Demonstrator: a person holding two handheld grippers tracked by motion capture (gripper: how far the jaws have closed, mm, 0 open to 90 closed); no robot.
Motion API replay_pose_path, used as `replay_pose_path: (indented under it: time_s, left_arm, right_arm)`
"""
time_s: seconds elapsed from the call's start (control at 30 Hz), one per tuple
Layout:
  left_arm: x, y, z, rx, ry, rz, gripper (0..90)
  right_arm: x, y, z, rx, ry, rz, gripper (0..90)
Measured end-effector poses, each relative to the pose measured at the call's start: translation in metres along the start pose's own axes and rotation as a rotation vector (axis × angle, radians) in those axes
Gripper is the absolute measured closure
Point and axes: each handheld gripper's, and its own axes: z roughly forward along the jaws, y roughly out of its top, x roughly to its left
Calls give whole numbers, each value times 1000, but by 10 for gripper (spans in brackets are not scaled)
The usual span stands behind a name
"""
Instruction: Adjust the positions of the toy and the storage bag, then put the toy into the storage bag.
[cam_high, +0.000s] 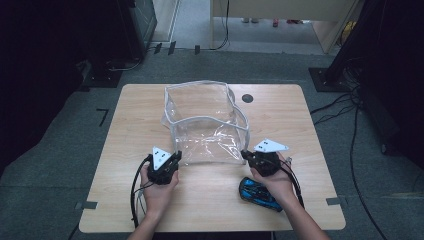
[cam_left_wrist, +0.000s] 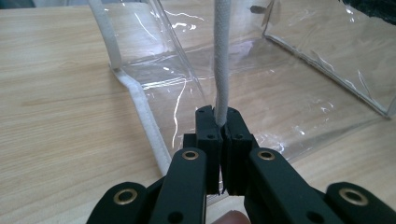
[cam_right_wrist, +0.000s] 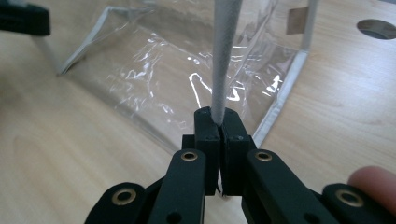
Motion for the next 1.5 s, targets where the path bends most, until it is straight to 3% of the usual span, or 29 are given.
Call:
replay_pose_path:
  time_s: [0.13,0.2,0.27,0.3,0.4,0.43,0.47,0.53,0.57,0.6,0.7,0.77,0.8,0.83,0.87,0.97,1.0,1.03,1.17,1.3,1.33,1.5]
  left_arm:
    - [1,0,-1,8,-14,-14,891]
    - [1,0,-1,6,-34,-29,872]
    - [1,-1,-2,5,-59,-37,702]
    - [-1,-2,-6,3,-73,-20,627]
    - [-3,-5,-13,5,-92,-10,452]
    - [-2,-11,-21,3,-110,-21,424]
    - [-2,-11,-21,3,-110,-21,387]
    - [0,-19,-30,10,-113,-18,346]
    - [6,-27,-38,23,-109,-19,277]
    - [10,-31,-42,36,-113,-12,268]
    - [20,-40,-49,55,-112,-17,188]
    - [36,-54,-60,90,-38,-3,187]
    - [36,-54,-60,90,-38,-3,187]
    - [47,-58,-67,108,-4,-24,188]
    - [47,-58,-67,108,-4,-24,187]
    - [66,-63,-79,128,76,-45,188]
    - [66,-63,-79,128,76,-45,188]
    - [74,-65,-82,138,105,-64,189]
    - [83,-66,-83,150,115,-105,205]
    - [82,-67,-82,160,110,-101,207]
    - [81,-67,-80,168,110,-96,210]
    - [81,-68,-79,177,106,-95,215]
  right_arm:
    - [3,-3,-5,11,21,-23,844]
    - [1,-3,-11,-23,65,16,744]
    - [1,-3,-15,-38,78,22,713]
    - [-1,-6,-25,-58,73,0,632]
    - [-7,-15,-40,-59,76,-7,523]
    - [-10,-19,-46,-62,77,1,478]
    - [-10,-19,-46,-62,77,1,478]
    - [-20,-30,-56,-67,68,15,382]
    - [-31,-42,-67,-69,69,51,304]
    - [-36,-48,-71,-66,75,63,269]
    - [-41,-61,-79,-42,48,44,253]
    - [-45,-78,-88,-12,14,27,242]
    - [-45,-78,-88,-12,14,27,242]
    - [-48,-87,-94,-11,10,39,247]
    - [-48,-87,-94,-11,10,39,247]
    - [-60,-100,-100,-12,41,69,270]
    - [-63,-101,-101,-19,41,79,271]
    - [-64,-102,-101,-30,41,92,275]
    - [-61,-98,-101,-82,65,72,295]
    - [-57,-97,-99,-88,74,58,316]
    - [-56,-97,-96,-98,87,31,342]
    - [-52,-98,-91,-54,131,-10,337]
